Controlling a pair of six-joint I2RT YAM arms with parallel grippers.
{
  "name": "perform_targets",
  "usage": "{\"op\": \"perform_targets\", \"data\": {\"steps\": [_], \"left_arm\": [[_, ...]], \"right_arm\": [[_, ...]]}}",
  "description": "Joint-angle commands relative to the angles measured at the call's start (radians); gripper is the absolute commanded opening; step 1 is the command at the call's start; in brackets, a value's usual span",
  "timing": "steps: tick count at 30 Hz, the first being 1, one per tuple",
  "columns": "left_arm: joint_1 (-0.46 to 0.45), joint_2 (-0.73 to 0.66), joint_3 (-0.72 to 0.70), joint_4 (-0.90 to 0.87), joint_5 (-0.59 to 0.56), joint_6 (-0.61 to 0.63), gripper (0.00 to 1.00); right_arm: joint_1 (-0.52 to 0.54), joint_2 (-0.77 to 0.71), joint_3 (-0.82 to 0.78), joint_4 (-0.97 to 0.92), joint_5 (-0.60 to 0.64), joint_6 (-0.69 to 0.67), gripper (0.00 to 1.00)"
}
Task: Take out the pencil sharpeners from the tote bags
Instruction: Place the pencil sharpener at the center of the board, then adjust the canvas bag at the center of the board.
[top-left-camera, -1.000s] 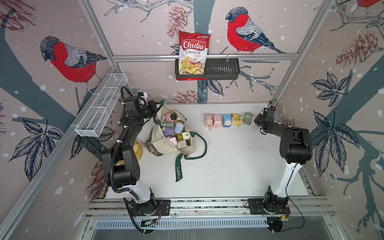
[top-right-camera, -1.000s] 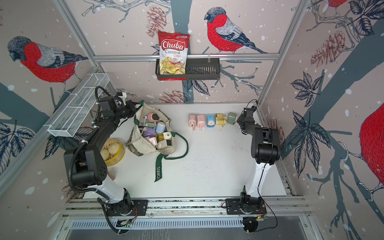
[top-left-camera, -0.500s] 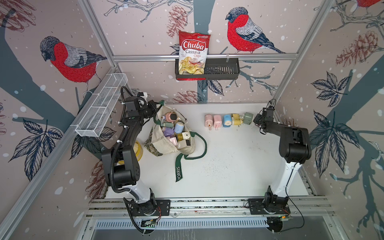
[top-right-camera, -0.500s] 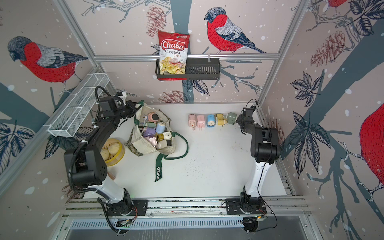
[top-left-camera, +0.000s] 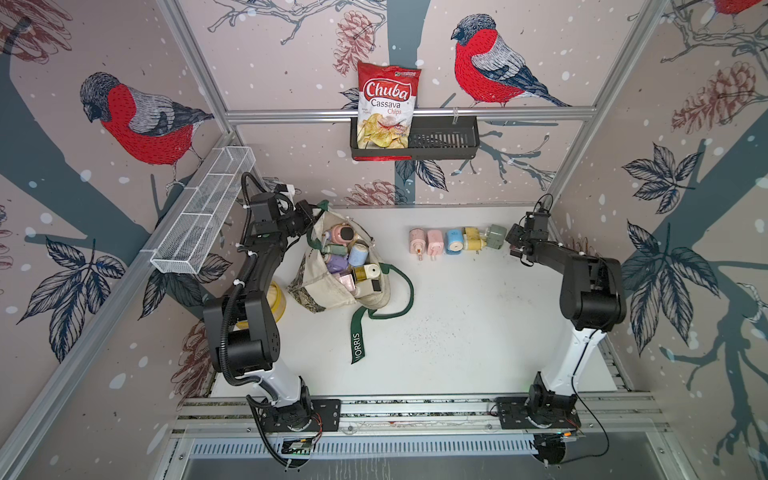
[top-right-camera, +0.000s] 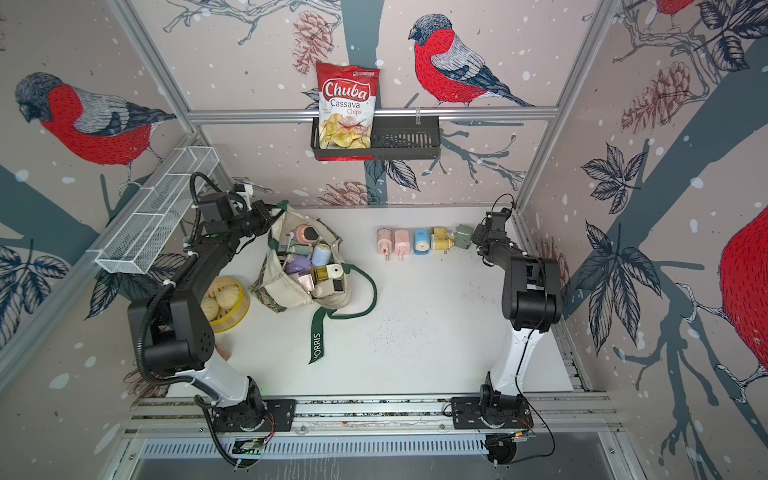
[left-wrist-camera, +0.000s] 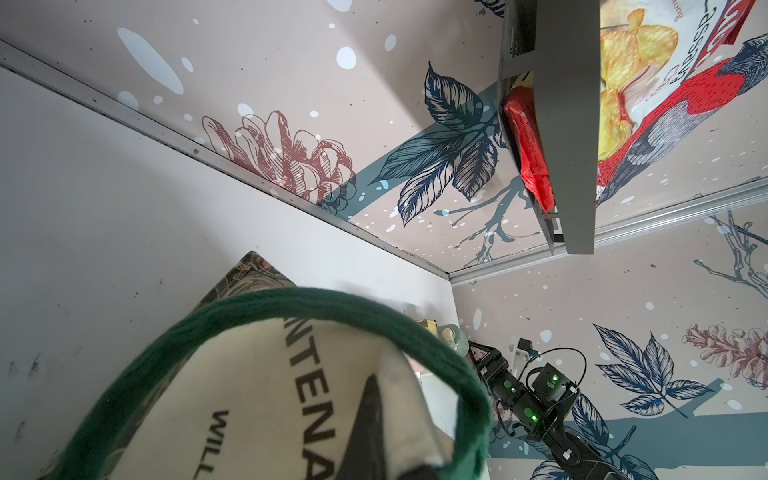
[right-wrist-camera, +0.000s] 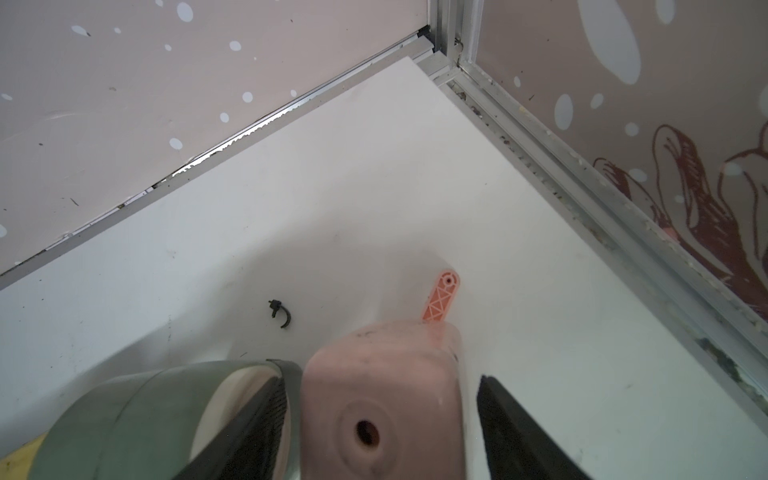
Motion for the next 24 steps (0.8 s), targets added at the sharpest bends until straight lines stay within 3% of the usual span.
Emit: {"op": "perform_targets", "data": {"steps": [1, 15, 24], "left_arm": [[0.003, -0.014, 0.011, 0.188, 0.052, -0.01, 0.0], [0.003, -0.01, 0.009, 0.189, 0.052, -0.013, 0.0], [0.003, -0.008, 0.009, 0.188, 0.05, -0.01, 0.0]], "right_arm": [[0.005, -0.042, -0.01, -0.005, 0.026, 0.001, 0.77], [0.044, -0.228, -0.1, 0.009, 0.028, 0.017, 0.77], [0.166, -0.444, -0.161, 0.036, 0.046, -0.056, 0.78]]}}
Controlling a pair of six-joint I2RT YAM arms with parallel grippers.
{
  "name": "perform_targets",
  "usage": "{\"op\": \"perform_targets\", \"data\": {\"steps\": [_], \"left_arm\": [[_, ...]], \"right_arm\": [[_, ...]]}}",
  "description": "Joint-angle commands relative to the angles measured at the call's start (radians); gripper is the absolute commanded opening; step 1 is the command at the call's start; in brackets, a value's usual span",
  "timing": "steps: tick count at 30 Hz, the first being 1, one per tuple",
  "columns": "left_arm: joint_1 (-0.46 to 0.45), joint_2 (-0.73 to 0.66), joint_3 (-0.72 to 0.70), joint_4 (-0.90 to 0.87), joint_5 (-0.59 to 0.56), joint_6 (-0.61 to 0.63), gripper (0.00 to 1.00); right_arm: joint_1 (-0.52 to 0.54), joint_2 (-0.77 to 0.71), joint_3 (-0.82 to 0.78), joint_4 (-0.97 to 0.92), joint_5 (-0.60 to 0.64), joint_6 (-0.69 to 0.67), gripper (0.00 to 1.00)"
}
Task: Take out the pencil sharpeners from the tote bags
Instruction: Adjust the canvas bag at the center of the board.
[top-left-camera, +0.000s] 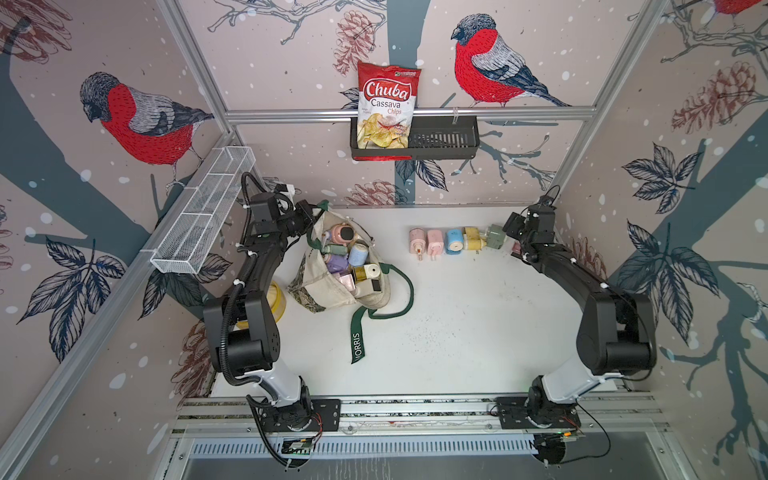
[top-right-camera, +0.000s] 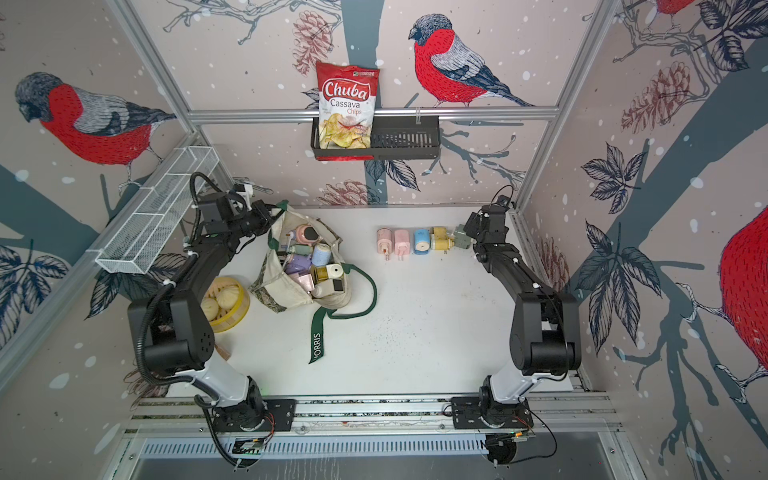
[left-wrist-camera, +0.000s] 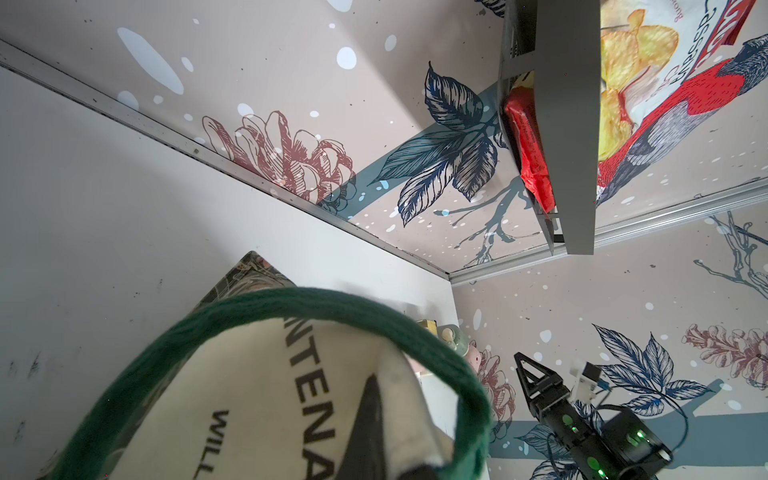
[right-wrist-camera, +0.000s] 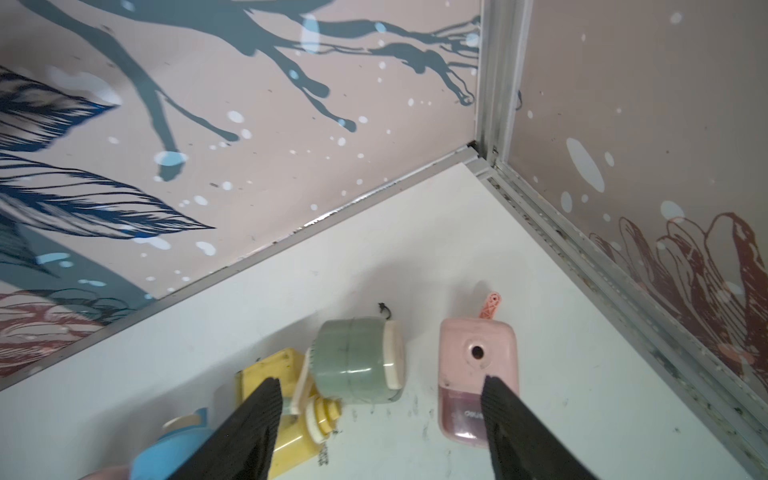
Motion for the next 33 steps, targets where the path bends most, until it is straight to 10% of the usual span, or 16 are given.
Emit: {"op": "perform_targets", "data": {"steps": [1, 12, 19, 33], "left_arm": [[0.003, -0.006, 0.009, 0.187, 0.05, -0.009, 0.0], [0.003, -0.008, 0.008, 0.188, 0.051, -0.006, 0.0], [0.003, -0.007, 0.008, 0.188, 0.053, -0.007, 0.0], [0.003, -0.001, 0.011, 0.19, 0.062, -0.011, 0.0]], "right_arm": [[0.044, -0.082, -0.013, 0.029, 0.026, -0.062, 0.79], [0.076, -0.363, -0.223, 0.253, 0.126, -0.025, 0.89], [0.035, -0.447, -0.353, 0.414, -0.229, 0.051, 0.96], [0.553, -0.149, -0.012, 0.016, -0.412, -0.154, 0.85]]}}
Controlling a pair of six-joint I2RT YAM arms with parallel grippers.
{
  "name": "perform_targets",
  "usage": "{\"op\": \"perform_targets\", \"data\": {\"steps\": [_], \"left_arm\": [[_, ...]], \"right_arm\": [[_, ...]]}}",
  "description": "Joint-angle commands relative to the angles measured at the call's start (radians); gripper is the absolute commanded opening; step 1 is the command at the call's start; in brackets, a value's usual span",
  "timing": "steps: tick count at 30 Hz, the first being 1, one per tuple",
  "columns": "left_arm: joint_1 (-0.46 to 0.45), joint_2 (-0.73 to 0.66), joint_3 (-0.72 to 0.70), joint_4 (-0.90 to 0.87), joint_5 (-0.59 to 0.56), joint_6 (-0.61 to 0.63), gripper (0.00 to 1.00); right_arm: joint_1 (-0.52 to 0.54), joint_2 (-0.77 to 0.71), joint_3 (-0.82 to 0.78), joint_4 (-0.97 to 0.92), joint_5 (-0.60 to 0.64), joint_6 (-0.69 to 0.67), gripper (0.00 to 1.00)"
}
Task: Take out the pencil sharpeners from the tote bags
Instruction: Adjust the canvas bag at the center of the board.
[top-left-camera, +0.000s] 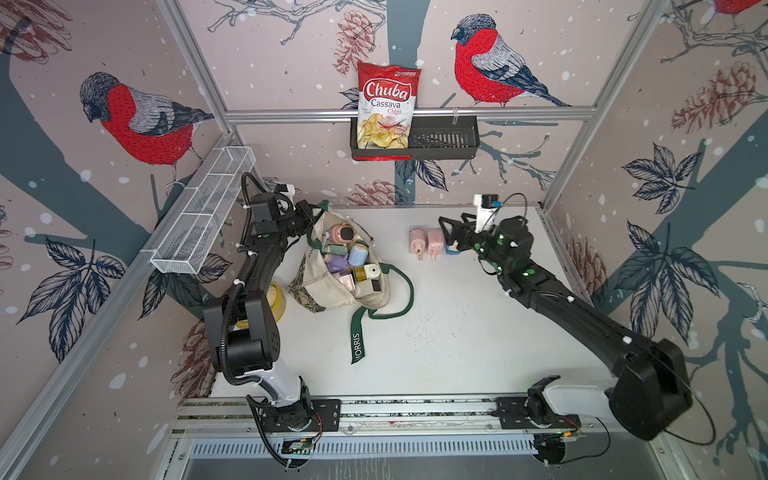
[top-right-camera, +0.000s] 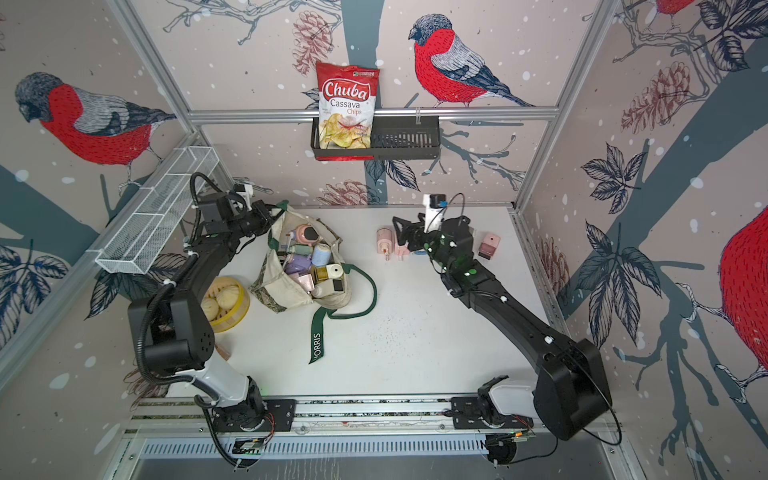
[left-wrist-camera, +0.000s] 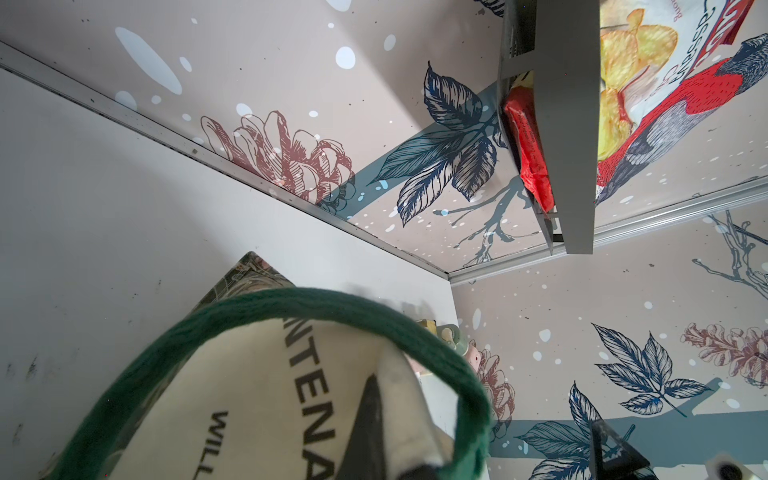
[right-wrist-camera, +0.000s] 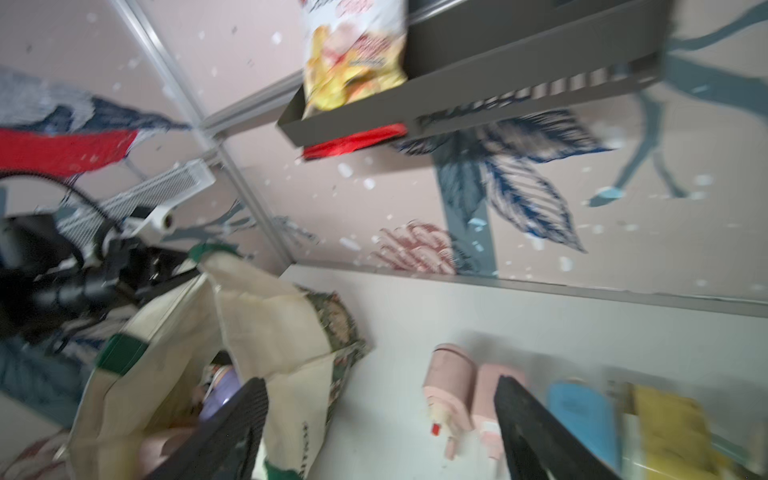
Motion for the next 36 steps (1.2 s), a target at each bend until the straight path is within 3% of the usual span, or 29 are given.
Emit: {"op": "perform_targets", "data": {"steps": [1, 7, 13, 19, 27, 36], "left_arm": [[0.002, -0.005, 0.011, 0.183, 0.059, -0.009, 0.0], [0.003, -0.006, 0.013, 0.182, 0.062, -0.009, 0.0], [0.003, -0.005, 0.013, 0.185, 0.064, -0.011, 0.0], [0.003, -0.006, 0.013, 0.188, 0.07, -0.012, 0.0], [0.003, -0.001, 0.008, 0.206, 0.077, -0.023, 0.0], [0.0, 0.011, -0.02, 0.313, 0.128, -0.099, 0.0]], "right_arm": [[0.084, 0.079, 0.075, -0.145, -0.074, -0.125, 0.85], [0.22, 0.255, 0.217, -0.312, -0.108, -0.313, 0.84], [0.308, 0.416, 0.344, -0.367, -0.138, -0.388, 0.85], [0.352, 0.591, 0.509, -0.436, -0.119, -0.385, 0.81], [0.44, 0.701, 0.557, -0.395, -0.048, -0.381, 0.77], [0.575, 0.824, 0.629, -0.255, 0.114, -0.247, 0.8]]}}
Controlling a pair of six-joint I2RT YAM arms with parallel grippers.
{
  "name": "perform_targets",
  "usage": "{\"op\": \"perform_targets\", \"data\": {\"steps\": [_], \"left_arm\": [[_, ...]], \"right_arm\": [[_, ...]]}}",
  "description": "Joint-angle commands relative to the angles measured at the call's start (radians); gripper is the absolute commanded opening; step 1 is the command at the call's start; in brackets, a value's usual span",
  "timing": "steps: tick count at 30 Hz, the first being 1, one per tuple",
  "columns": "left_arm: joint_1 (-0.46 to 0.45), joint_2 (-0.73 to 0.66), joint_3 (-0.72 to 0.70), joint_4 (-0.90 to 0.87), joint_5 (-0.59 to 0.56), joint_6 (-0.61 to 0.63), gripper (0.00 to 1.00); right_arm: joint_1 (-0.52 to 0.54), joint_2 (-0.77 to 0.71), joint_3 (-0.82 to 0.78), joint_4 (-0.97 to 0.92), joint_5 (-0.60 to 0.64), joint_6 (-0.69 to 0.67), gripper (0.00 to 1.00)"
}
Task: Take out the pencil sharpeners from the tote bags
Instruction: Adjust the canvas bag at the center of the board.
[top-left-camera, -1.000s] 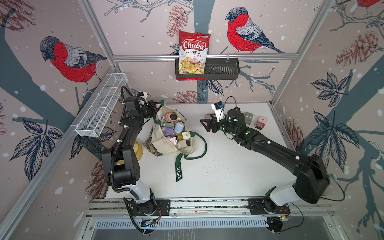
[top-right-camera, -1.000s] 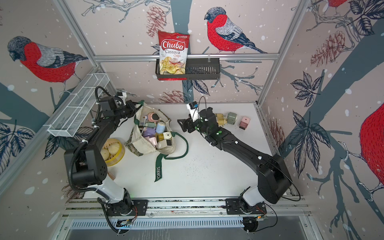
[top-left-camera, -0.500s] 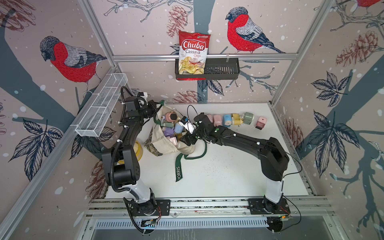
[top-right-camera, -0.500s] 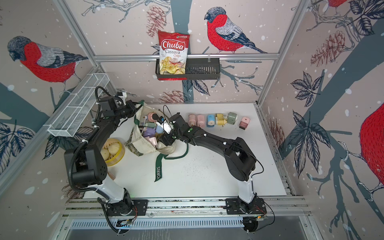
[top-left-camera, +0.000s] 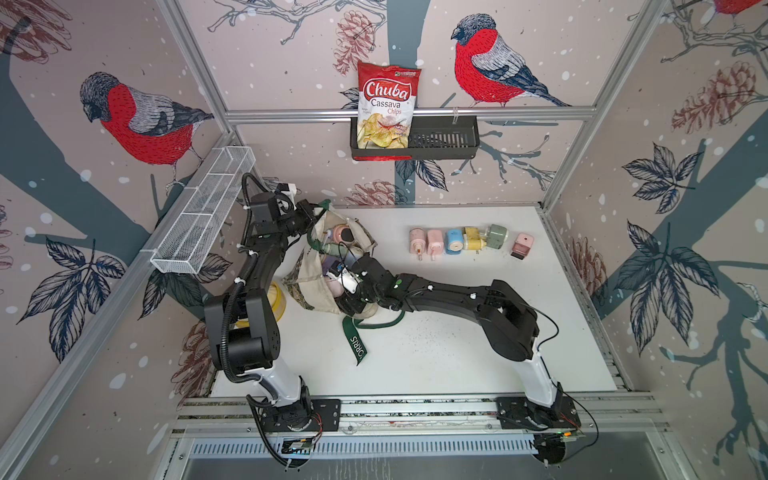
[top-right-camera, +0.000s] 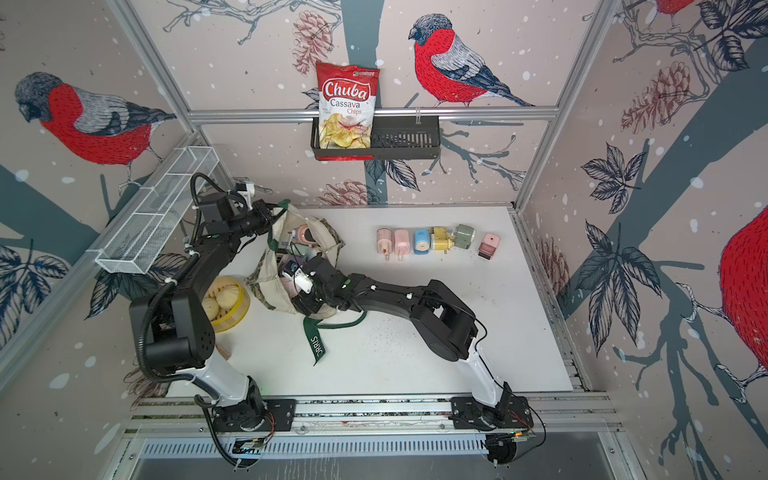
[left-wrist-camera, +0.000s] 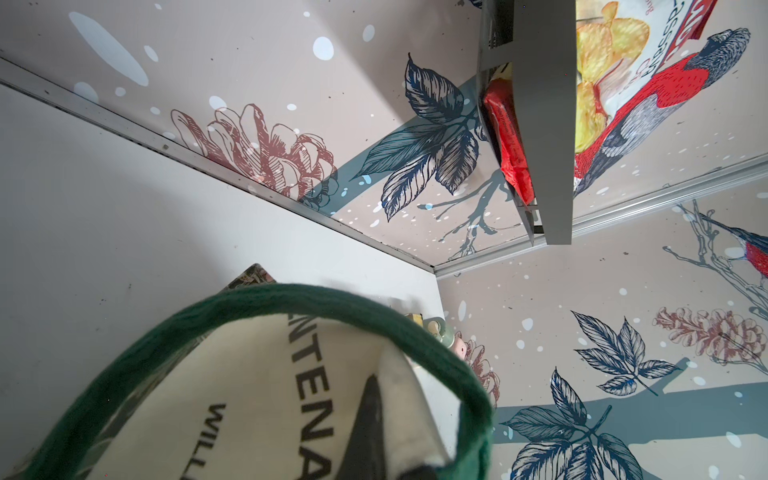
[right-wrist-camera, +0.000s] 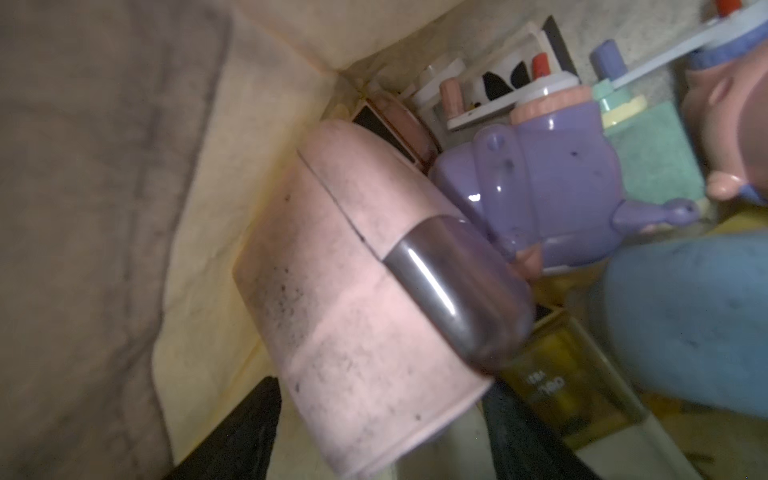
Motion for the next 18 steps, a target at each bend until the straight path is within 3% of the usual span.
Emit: {"op": "perform_targets", "data": {"steps": [1, 6, 13, 18], "left_arm": [[-0.002, 0.004, -0.007, 0.257, 0.07, -0.068, 0.0], [-0.012, 0.015, -0.007, 0.292, 0.102, -0.089, 0.0], [-0.024, 0.014, -0.007, 0.315, 0.118, -0.1, 0.0], [-0.031, 0.015, -0.008, 0.313, 0.119, -0.099, 0.0]], "right_arm": [[0.045, 0.041, 0.04, 0.036, 0.087, 0.054, 0.81], [0.048, 0.028, 0.018, 0.075, 0.134, 0.052, 0.88], [-0.028, -0.101, -0.151, 0.172, 0.073, 0.018, 0.91], [-0.046, -0.137, -0.178, 0.156, 0.048, -0.109, 0.91]]}}
